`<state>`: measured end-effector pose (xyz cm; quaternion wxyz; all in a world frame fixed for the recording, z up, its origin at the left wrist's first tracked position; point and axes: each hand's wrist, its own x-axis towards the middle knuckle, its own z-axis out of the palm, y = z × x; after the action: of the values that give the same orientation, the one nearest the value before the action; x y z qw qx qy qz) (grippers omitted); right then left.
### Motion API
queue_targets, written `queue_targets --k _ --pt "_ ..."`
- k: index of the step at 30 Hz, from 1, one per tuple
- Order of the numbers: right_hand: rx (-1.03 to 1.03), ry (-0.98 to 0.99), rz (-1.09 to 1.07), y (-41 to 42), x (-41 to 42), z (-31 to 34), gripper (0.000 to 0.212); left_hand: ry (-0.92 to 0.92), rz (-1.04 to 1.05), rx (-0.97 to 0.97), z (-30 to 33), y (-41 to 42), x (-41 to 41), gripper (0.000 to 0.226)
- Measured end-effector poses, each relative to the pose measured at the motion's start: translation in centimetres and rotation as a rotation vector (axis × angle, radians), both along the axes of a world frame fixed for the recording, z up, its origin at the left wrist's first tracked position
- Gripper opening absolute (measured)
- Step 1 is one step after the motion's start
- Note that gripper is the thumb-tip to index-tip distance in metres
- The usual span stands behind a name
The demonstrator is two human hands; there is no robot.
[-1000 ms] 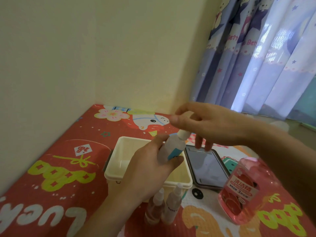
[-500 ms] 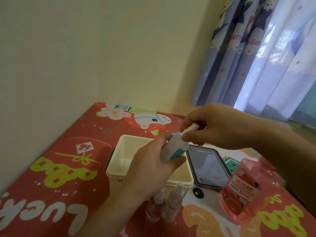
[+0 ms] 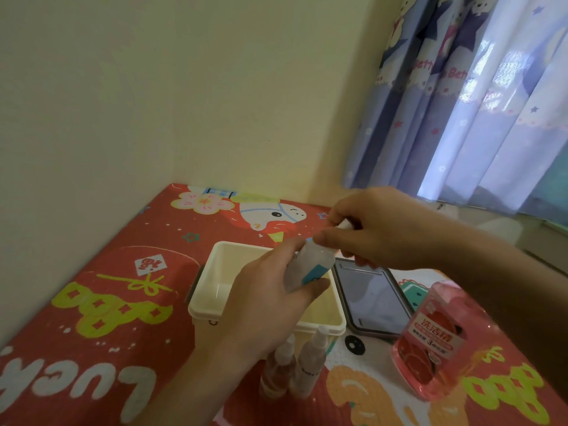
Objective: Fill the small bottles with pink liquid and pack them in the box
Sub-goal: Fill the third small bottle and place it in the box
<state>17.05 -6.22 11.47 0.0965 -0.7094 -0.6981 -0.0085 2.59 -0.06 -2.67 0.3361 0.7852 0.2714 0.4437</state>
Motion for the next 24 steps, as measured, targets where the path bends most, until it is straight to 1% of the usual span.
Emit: queue_targets --k 3,5,7,10,13,15,17,20,24 --pt "-0.044 -0.052 -0.043 0.4 -0.3 -0.3 0.033 0.02 0.002 -0.009 -0.2 -0.1 0.2 0.05" --pt "-0.055 -0.045 0.019 -0.1 0.1 0.1 0.029 0.001 -0.037 -0.031 -0.1 0.3 0.0 0.045" --pt "-0.058 -0.083 0.13 -0.7 0.5 0.6 0.03 -0.024 -0.132 -0.079 0.2 1.0 -0.5 0.038" --pt "-0.011 -0.125 0.263 -1.3 0.3 1.0 0.031 0.0 -0.323 -0.141 0.9 2.0 -1.9 0.039" --pt "0.039 -0.114 0.328 -1.5 -0.2 0.7 0.033 0.035 -0.413 -0.113 1.3 2.5 -3.0 0.039" --pt "0.081 -0.111 0.31 -1.3 -0.2 0.4 0.033 0.009 -0.37 -0.064 1.4 2.4 -3.0 0.035" --pt "0.106 -0.08 0.272 -1.0 -0.1 0.0 0.026 -0.022 -0.28 0.011 1.2 2.1 -2.5 0.033" --pt "0.097 -0.022 0.209 -0.7 0.2 -0.5 0.016 -0.009 -0.143 0.127 0.7 1.6 -1.7 0.042" --pt "0.082 0.011 0.146 -0.6 0.9 -0.8 0.016 0.013 -0.04 0.214 0.2 0.8 -0.8 0.052"
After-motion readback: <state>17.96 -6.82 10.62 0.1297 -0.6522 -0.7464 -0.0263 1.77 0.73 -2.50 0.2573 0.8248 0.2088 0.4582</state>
